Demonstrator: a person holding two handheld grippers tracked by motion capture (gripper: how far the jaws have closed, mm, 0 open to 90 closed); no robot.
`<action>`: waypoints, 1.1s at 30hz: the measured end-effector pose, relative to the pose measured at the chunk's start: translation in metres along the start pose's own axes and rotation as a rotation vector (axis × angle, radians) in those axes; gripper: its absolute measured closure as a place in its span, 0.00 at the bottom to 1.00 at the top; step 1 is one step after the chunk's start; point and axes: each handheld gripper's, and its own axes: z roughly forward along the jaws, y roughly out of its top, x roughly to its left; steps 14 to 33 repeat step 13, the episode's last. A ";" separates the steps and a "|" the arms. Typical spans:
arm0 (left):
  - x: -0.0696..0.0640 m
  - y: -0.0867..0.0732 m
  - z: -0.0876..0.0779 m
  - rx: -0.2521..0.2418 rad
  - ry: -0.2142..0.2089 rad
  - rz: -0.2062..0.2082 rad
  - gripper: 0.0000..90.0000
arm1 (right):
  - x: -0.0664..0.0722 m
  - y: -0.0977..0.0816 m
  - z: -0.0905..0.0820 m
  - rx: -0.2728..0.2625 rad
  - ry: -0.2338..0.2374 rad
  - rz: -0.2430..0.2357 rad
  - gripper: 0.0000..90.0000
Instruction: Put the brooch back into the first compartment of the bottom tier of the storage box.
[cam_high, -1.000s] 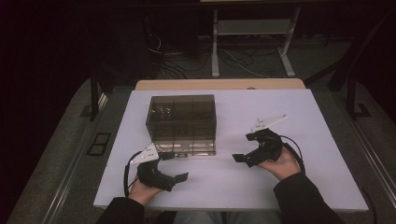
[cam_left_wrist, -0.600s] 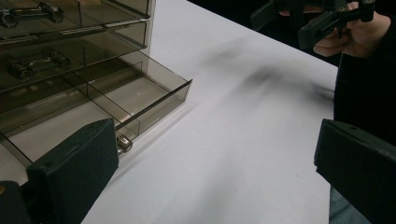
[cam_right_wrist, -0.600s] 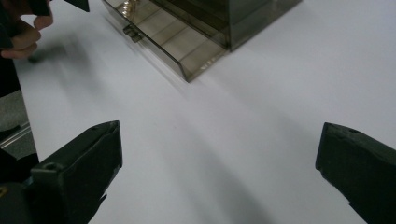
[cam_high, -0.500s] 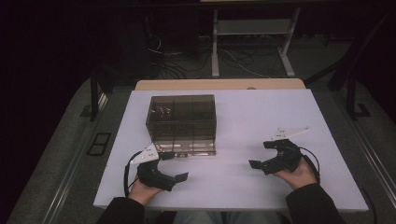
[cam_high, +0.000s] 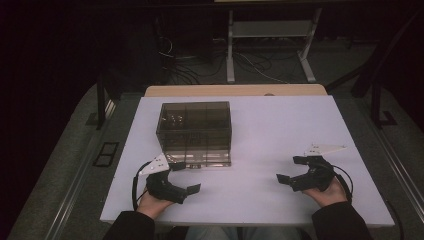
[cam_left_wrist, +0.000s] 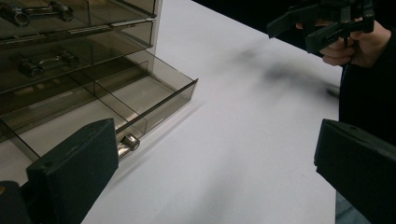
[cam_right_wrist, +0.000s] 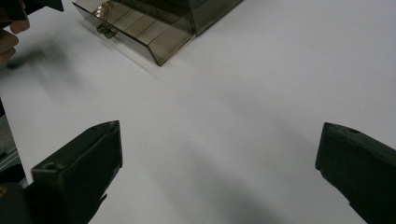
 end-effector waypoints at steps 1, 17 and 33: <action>0.000 0.000 0.000 0.000 0.001 -0.002 0.00 | -0.001 -0.001 -0.001 -0.003 -0.001 0.001 0.00; 0.002 0.000 0.000 0.005 0.005 -0.004 0.00 | -0.004 -0.015 -0.009 -0.019 -0.011 0.022 0.00; 0.002 0.000 0.000 0.005 0.005 -0.004 0.00 | -0.004 -0.015 -0.009 -0.019 -0.011 0.022 0.00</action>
